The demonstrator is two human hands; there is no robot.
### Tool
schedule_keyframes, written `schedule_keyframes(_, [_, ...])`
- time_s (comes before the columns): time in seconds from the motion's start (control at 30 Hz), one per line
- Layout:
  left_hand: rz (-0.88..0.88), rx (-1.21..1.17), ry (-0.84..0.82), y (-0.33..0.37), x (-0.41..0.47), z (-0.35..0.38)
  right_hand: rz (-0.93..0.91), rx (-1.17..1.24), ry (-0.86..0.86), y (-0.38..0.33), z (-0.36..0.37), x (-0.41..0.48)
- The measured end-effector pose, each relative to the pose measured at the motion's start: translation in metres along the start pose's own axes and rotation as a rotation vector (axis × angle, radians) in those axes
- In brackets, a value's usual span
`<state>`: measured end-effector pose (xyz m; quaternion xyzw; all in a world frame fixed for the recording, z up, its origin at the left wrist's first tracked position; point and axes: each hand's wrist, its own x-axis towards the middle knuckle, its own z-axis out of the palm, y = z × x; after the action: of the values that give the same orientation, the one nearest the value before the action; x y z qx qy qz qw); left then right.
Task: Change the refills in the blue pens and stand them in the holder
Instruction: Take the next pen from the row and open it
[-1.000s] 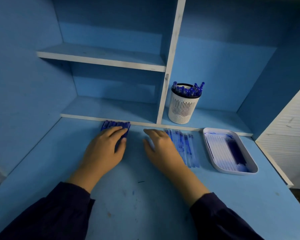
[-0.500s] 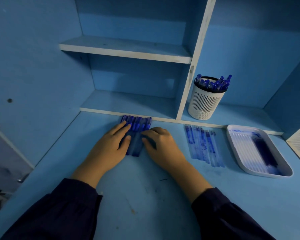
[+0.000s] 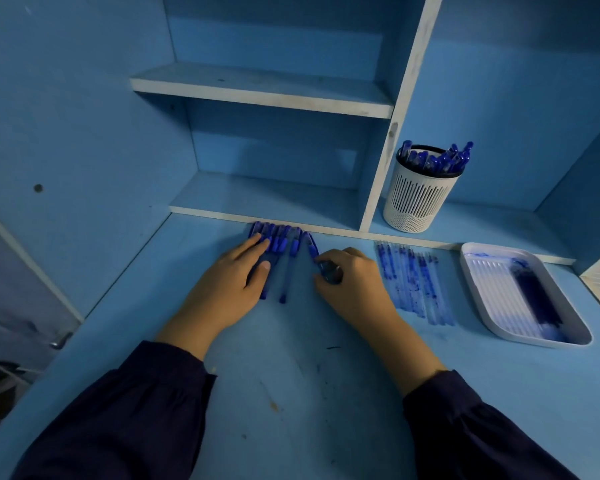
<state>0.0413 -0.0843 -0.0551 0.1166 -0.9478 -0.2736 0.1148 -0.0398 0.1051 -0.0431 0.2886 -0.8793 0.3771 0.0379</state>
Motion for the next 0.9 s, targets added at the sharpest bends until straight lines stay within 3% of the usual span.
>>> schedule_keyframes(0.2, [0.020,-0.028,0.041,0.001,-0.001,-0.002,0.180,0.108,0.014,0.003,-0.014,-0.003])
schedule_keyframes(0.33, [0.141,-0.080,0.196,0.012,-0.004,-0.002,0.309,0.426,0.039,0.001,-0.024,-0.009])
schedule_keyframes(0.43, [0.204,-0.259,0.317,0.031,-0.008,0.004,0.351,0.632,0.044,-0.005,-0.029,-0.016])
schedule_keyframes(0.63, [0.047,-0.713,0.168,0.075,-0.021,0.026,0.297,0.837,0.070,-0.017,-0.035,-0.040])
schedule_keyframes(0.9, [-0.015,-1.075,0.213,0.101,-0.034,0.029,0.207,0.803,0.099,-0.022,-0.036,-0.066])
